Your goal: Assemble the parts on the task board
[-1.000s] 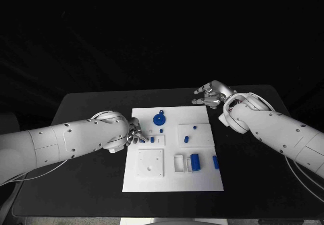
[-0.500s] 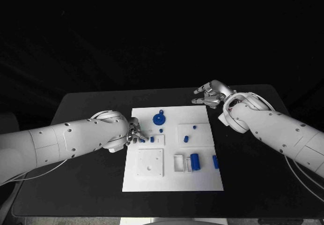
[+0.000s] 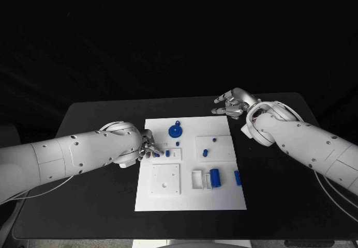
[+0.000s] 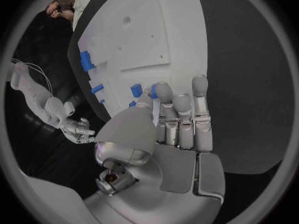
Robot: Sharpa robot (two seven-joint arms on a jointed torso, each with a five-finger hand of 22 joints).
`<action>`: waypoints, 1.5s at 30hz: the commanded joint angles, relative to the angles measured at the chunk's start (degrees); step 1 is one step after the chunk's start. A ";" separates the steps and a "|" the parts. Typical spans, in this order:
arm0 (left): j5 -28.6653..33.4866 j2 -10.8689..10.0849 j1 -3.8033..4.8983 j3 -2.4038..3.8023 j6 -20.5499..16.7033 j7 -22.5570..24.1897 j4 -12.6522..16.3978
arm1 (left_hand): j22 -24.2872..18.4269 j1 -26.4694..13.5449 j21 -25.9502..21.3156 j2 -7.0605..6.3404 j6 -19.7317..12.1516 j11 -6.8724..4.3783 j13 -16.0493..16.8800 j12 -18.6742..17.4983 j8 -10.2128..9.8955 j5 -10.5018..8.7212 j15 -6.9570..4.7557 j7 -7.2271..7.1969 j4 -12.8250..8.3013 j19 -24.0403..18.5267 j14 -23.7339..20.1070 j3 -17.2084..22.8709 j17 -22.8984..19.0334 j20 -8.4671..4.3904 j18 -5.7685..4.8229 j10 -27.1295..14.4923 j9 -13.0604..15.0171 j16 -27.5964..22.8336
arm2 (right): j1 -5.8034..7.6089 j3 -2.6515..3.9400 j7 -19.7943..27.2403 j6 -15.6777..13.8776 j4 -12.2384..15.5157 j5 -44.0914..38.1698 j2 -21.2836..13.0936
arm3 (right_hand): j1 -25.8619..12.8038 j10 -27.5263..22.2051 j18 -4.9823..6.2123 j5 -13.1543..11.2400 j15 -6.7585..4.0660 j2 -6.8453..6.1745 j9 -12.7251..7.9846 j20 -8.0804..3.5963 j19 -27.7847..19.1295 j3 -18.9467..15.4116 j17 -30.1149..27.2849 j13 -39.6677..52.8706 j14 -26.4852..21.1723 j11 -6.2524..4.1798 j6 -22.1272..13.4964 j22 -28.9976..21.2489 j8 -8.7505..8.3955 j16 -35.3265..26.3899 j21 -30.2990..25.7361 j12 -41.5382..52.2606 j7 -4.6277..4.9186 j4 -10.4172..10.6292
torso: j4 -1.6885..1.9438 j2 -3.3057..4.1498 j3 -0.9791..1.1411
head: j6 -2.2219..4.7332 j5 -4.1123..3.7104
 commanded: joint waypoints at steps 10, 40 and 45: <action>-0.65 0.10 -0.49 -0.37 1.82 -1.21 -0.14 | 1.07 0.37 -0.30 -0.47 1.37 -0.26 0.10 -0.18 0.51 -0.41 -0.02 -0.94 0.54 0.36 0.30 0.06 0.15 0.12 0.05 0.04 0.37 -0.30 | -0.03 0.02 0.31 0.44 0.17 -0.28 -0.13 | -0.63 -0.17 0.99 0.31 -0.18 -0.14 0.09 0.11 1.60 0.06 -0.06 0.47 0.01 -0.12 0.37 5.06 -0.12 -0.37 -0.30 -0.19 -0.09 0.42 | 0.01 0.00 -0.05 | 0.04 -0.05; -0.84 0.82 -0.47 -0.36 1.06 -1.26 -0.81 | 1.03 -2.41 -0.45 -3.10 1.85 -0.23 0.01 -0.50 0.11 -0.80 -0.01 -0.87 3.70 0.52 0.47 -1.57 0.09 0.11 0.07 0.21 -0.83 -0.62 | -0.03 0.02 0.57 0.27 0.12 -0.28 -0.13 | -0.67 -0.19 1.01 0.40 -0.20 -0.36 0.09 0.10 1.59 -0.01 -0.10 0.40 0.01 -0.14 0.39 5.01 -0.12 -0.47 -0.53 -0.26 -0.11 0.56 | 0.03 -0.01 -0.01 | 0.06 -0.21; -0.79 0.85 -0.47 -0.36 1.17 -1.29 -0.84 | 1.03 -2.66 -0.48 -3.38 1.84 -0.22 0.00 -0.53 0.13 -0.83 -0.01 -0.86 3.67 0.54 0.49 -1.62 0.08 0.11 0.07 0.21 -0.97 -0.64 | -0.03 0.02 0.57 0.25 0.14 -0.29 -0.13 | -0.67 -0.19 1.01 0.40 -0.20 -0.36 0.09 0.10 1.59 -0.01 -0.10 0.40 0.01 -0.14 0.39 5.01 -0.12 -0.47 -0.53 -0.26 -0.11 0.56 | 0.02 0.01 -0.01 | 0.06 -0.25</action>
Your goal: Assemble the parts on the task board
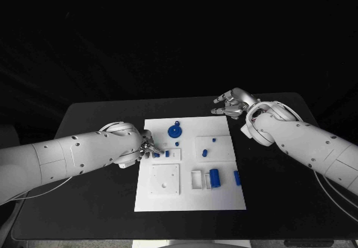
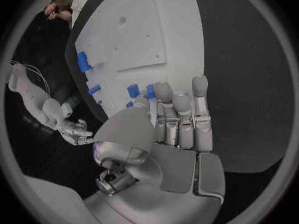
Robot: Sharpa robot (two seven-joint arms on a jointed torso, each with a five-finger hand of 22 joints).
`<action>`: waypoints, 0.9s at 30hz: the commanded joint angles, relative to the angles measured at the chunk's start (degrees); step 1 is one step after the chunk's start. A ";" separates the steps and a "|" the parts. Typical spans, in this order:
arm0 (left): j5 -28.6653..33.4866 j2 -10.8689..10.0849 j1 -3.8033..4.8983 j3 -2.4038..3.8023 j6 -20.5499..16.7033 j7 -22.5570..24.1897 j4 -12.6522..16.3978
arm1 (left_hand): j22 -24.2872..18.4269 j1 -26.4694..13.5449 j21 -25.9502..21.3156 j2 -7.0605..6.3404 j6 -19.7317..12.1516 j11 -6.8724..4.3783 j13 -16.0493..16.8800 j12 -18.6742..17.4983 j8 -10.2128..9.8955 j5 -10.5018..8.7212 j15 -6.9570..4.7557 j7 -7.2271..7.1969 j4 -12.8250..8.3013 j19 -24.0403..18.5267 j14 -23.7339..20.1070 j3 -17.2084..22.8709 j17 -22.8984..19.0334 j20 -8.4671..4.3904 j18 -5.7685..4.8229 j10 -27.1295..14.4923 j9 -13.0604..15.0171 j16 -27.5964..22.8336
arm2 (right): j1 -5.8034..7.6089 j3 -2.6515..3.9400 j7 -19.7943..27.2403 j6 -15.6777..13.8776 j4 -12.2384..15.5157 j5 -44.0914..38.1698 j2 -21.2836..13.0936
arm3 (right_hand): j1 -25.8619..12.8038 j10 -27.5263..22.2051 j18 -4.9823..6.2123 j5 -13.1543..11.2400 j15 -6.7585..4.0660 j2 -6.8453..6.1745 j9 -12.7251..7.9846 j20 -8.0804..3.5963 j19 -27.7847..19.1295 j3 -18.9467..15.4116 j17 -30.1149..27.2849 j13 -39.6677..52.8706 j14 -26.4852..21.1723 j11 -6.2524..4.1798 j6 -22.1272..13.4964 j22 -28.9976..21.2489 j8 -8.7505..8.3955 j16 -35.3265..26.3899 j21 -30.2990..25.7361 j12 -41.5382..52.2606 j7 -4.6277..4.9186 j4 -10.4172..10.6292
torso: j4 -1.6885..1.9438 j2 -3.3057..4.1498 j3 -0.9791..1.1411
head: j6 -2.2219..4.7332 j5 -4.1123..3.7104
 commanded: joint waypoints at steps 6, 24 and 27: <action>-0.13 0.24 -0.35 -0.23 0.98 -0.55 0.02 | 1.05 -0.25 -0.30 -0.23 0.03 -0.23 -0.03 -0.34 -0.08 0.02 -0.01 0.30 -0.07 0.34 0.49 -0.14 -0.01 -0.09 0.07 0.24 -0.19 -0.30 | -0.03 0.02 0.47 0.30 0.11 -0.28 -0.02 | -0.37 -0.19 1.00 0.18 -0.20 -0.05 0.09 0.10 1.59 -0.01 -0.04 0.40 0.01 -0.14 0.39 5.02 -0.12 -0.12 -0.23 -0.26 -0.11 0.22 | 0.00 0.00 0.00 | 0.04 -0.04; -0.21 0.17 -0.35 -0.22 0.83 -0.50 -0.17 | 1.06 1.71 -0.44 0.79 -0.33 -0.22 0.00 -0.37 0.19 -0.16 -0.01 0.28 -2.21 0.29 0.43 1.15 0.00 -0.09 0.04 0.16 -0.37 -0.37 | -0.03 0.02 0.37 0.35 0.08 -0.29 0.01 | -0.25 -0.18 1.00 0.17 -0.20 0.03 0.09 0.10 1.61 -0.01 -0.07 0.39 0.01 -0.14 0.45 5.03 -0.12 -0.18 -0.24 -0.26 -0.11 0.28 | 0.01 0.00 -0.02 | -0.05 -0.24; -0.27 0.12 -0.35 -0.22 0.97 -0.51 -0.17 | 1.07 2.09 -0.47 0.98 -0.43 -0.21 0.02 -0.36 0.23 -0.27 0.01 0.30 -2.63 0.25 0.37 1.32 0.00 -0.07 0.03 0.10 -0.38 -0.38 | -0.03 0.02 0.37 0.36 0.08 -0.29 0.02 | -0.25 -0.18 1.00 0.17 -0.20 0.03 0.09 0.10 1.61 -0.01 -0.07 0.39 0.01 -0.14 0.45 5.03 -0.12 -0.18 -0.24 -0.26 -0.11 0.28 | 0.01 0.00 -0.04 | -0.08 -0.23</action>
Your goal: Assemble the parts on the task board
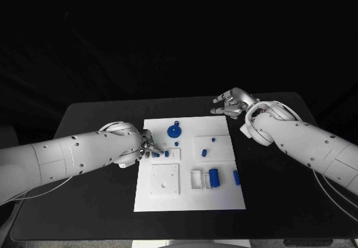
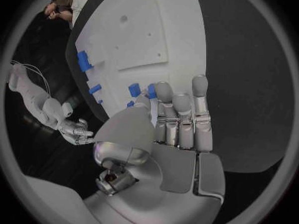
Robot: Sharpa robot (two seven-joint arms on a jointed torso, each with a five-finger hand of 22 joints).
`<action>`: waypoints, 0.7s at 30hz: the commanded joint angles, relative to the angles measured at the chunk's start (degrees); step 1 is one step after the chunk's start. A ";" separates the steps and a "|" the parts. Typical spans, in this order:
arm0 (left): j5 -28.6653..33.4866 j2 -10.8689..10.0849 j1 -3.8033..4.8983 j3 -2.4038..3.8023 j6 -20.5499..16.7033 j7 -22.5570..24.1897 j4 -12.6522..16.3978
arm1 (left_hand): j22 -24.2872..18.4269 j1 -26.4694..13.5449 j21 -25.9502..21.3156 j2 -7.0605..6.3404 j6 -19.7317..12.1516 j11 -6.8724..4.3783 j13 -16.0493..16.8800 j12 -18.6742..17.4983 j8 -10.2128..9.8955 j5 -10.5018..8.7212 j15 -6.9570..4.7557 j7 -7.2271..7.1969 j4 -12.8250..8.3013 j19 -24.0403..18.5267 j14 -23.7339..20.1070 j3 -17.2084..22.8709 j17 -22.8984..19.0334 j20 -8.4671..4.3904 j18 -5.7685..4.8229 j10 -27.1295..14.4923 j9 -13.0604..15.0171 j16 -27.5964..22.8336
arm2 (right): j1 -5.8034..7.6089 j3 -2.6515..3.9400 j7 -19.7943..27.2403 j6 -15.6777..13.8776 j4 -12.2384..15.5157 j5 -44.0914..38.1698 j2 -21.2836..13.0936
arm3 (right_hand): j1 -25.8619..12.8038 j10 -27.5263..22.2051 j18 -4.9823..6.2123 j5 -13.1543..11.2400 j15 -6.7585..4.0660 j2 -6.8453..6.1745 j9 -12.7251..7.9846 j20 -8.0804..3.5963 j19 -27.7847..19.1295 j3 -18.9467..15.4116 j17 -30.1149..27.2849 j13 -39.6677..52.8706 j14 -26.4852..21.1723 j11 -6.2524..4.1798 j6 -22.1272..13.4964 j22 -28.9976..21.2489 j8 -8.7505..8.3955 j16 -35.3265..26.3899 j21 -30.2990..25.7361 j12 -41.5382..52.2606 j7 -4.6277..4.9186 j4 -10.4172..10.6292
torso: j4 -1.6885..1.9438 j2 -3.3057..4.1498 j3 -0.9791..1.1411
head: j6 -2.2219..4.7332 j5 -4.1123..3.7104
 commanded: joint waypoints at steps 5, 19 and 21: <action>-0.42 -0.12 -0.39 -0.31 1.44 -0.65 -0.11 | 1.04 1.35 -0.30 0.68 -0.46 -0.18 0.08 -0.29 0.49 -0.12 0.05 0.11 -1.50 0.19 0.32 0.16 0.03 -0.04 0.03 0.01 -0.06 -0.39 | -0.03 0.02 0.37 0.37 0.06 -0.29 0.03 | -0.25 -0.18 1.00 0.17 -0.20 0.03 0.09 0.10 1.61 -0.01 -0.08 0.39 0.01 -0.14 0.45 5.03 -0.12 -0.18 -0.25 -0.26 -0.11 0.29 | 0.03 0.01 -0.05 | -0.08 -0.01; -0.61 -0.63 -0.39 -0.32 2.65 -0.65 -0.18 | 1.06 1.53 -0.32 0.82 -0.51 -0.12 0.10 -0.22 0.64 -1.37 0.07 0.15 -2.08 0.08 0.20 -0.06 0.03 -0.01 0.01 -0.11 -0.19 -0.44 | -0.03 0.02 0.38 0.40 0.00 -0.31 0.07 | -0.25 -0.18 1.00 0.17 -0.20 0.03 0.09 0.10 1.61 -0.01 -0.08 0.39 0.01 -0.14 0.45 5.03 -0.12 -0.18 -0.25 -0.26 -0.11 0.29 | 0.05 0.00 -0.08 | -0.33 0.25; -0.63 -0.69 -0.39 -0.32 2.72 -0.65 -0.18 | 1.06 1.53 -0.32 0.82 -0.51 -0.12 0.10 -0.22 0.64 -1.37 0.07 0.15 -2.08 0.08 0.20 -0.06 0.03 -0.01 0.01 -0.11 -0.19 -0.44 | -0.03 0.02 0.39 0.42 0.00 -0.31 0.08 | -0.25 -0.18 1.00 0.17 -0.20 0.03 0.09 0.10 1.61 -0.01 -0.08 0.39 0.01 -0.14 0.45 5.03 -0.12 -0.18 -0.25 -0.26 -0.11 0.29 | 0.05 0.01 -0.08 | -0.31 0.24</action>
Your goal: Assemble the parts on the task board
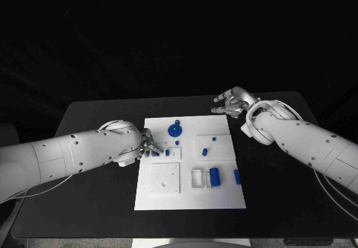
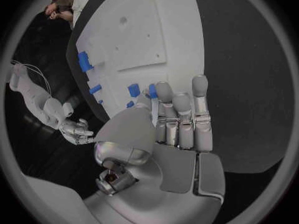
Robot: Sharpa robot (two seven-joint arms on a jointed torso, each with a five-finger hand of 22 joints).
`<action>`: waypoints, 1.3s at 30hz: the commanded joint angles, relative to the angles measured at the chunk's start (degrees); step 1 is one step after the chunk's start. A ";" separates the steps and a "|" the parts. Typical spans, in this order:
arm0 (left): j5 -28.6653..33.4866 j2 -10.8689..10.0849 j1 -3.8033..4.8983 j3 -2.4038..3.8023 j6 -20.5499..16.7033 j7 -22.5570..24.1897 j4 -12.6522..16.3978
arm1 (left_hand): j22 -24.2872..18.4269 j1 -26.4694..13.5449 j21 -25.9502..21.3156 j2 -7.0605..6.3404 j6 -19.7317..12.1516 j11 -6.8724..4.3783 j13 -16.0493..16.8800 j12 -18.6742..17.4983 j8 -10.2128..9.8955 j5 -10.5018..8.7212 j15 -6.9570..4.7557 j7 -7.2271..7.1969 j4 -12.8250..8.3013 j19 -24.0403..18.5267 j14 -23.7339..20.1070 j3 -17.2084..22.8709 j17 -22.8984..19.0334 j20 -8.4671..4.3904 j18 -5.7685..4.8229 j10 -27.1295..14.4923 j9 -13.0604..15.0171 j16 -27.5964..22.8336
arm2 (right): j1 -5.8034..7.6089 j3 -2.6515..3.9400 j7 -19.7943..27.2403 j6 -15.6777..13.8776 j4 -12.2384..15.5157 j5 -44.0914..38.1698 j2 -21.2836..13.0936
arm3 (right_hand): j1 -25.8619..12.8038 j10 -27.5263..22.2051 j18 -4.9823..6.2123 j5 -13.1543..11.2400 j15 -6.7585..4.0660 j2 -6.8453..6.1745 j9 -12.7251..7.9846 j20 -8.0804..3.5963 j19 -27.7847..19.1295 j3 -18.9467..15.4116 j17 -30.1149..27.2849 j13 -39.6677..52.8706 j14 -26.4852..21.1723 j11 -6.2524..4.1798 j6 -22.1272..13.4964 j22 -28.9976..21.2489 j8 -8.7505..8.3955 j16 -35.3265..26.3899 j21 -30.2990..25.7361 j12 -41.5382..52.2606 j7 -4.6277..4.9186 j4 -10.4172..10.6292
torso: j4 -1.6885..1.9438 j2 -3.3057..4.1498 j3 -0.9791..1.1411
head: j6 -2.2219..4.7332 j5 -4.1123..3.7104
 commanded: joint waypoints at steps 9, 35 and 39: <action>-0.64 -0.40 -0.42 -0.37 2.38 -1.10 -0.23 | 1.07 0.42 -0.34 -0.09 -0.53 -0.08 0.05 -0.19 0.31 -0.48 0.10 -0.11 -0.79 0.05 0.15 0.23 0.02 0.01 0.02 -0.21 0.05 -0.27 | -0.03 0.02 0.42 0.39 0.01 -0.33 0.06 | -0.25 -0.18 1.00 0.17 -0.20 0.03 0.09 0.10 1.61 -0.01 -0.08 0.39 0.01 -0.14 0.45 5.04 -0.12 -0.18 -0.25 -0.26 -0.11 0.29 | -0.03 0.02 0.05 | -0.06 0.10; -0.05 0.00 -0.41 -0.37 1.33 -0.86 -0.36 | 1.05 -2.57 -0.62 -2.81 -0.69 0.02 -0.08 -0.18 -0.28 1.26 0.23 0.14 2.37 0.21 0.17 -1.31 -0.31 0.15 0.15 -0.49 -1.22 -0.49 | -0.03 0.02 0.47 0.29 0.04 -0.35 -0.03 | -0.41 -0.15 1.02 0.21 -0.21 -0.02 0.09 0.09 1.66 -0.06 -0.10 0.39 0.03 -0.14 0.37 5.01 -0.12 -0.23 -0.43 -0.24 -0.11 0.37 | -0.06 0.02 0.10 | 0.03 -0.28; -0.04 0.01 -0.41 -0.37 1.15 -0.87 -0.39 | 1.05 -2.50 -0.66 -2.87 -0.75 0.02 -0.09 -0.18 -0.29 1.71 0.24 0.14 2.32 0.19 0.14 -1.12 -0.34 0.15 0.15 -0.54 -1.32 -0.50 | -0.03 0.02 0.46 0.28 0.06 -0.35 -0.04 | -0.41 -0.15 1.02 0.21 -0.21 -0.02 0.09 0.09 1.66 -0.06 -0.10 0.39 0.03 -0.14 0.37 5.01 -0.12 -0.23 -0.43 -0.24 -0.11 0.37 | -0.04 0.02 0.08 | 0.10 -0.32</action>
